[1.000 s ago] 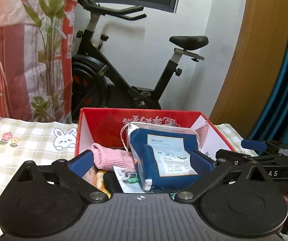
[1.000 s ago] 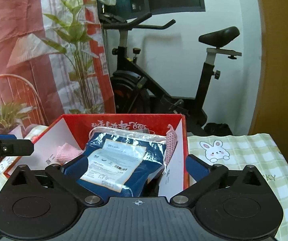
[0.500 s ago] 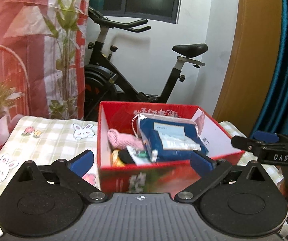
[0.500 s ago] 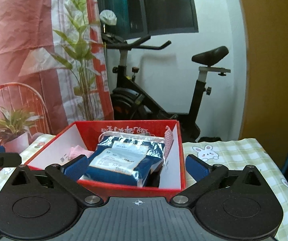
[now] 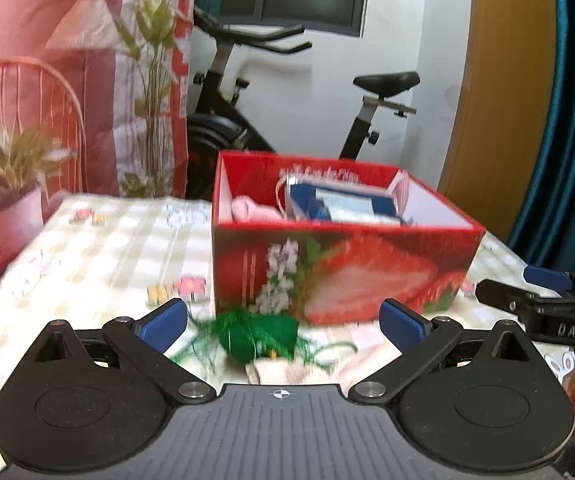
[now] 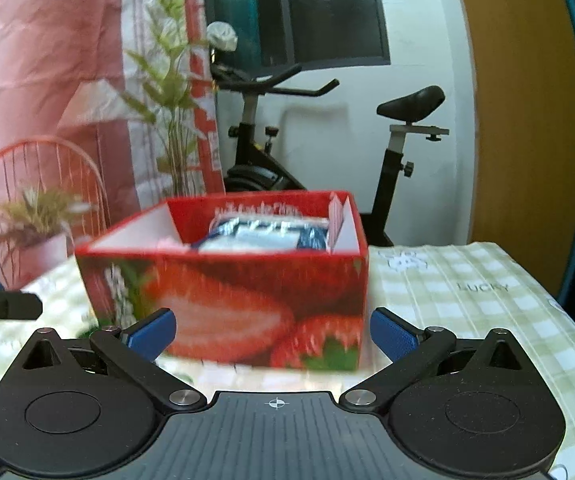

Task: Organize soft objects
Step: 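Move the left tool back to the beige knit towel on the table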

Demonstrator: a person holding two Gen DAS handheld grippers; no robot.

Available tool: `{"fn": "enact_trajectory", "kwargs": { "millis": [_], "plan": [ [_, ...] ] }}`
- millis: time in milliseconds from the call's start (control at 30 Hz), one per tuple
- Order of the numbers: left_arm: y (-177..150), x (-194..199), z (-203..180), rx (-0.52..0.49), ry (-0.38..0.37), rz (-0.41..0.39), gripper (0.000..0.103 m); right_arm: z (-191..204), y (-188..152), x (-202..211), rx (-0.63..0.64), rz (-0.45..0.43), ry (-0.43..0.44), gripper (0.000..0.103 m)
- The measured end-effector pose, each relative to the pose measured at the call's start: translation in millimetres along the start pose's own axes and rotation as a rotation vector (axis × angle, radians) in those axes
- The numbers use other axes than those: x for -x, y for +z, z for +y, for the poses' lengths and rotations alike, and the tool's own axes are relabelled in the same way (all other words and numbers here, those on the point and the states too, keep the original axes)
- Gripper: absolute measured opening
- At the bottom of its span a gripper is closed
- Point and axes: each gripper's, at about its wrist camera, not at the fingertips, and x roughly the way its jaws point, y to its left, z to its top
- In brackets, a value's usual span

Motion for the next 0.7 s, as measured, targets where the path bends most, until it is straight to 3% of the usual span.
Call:
{"fn": "enact_trajectory", "kwargs": {
  "millis": [267, 700],
  "plan": [
    [-21, -16, 6, 0.022, 0.012, 0.062, 0.103, 2, -30, -10, -0.001, 0.036, -0.018, 0.103],
    [-34, -35, 19, 0.094, 0.027, 0.133, 0.103, -2, -43, -29, -0.002, 0.092, -0.018, 0.103]
  ]
}}
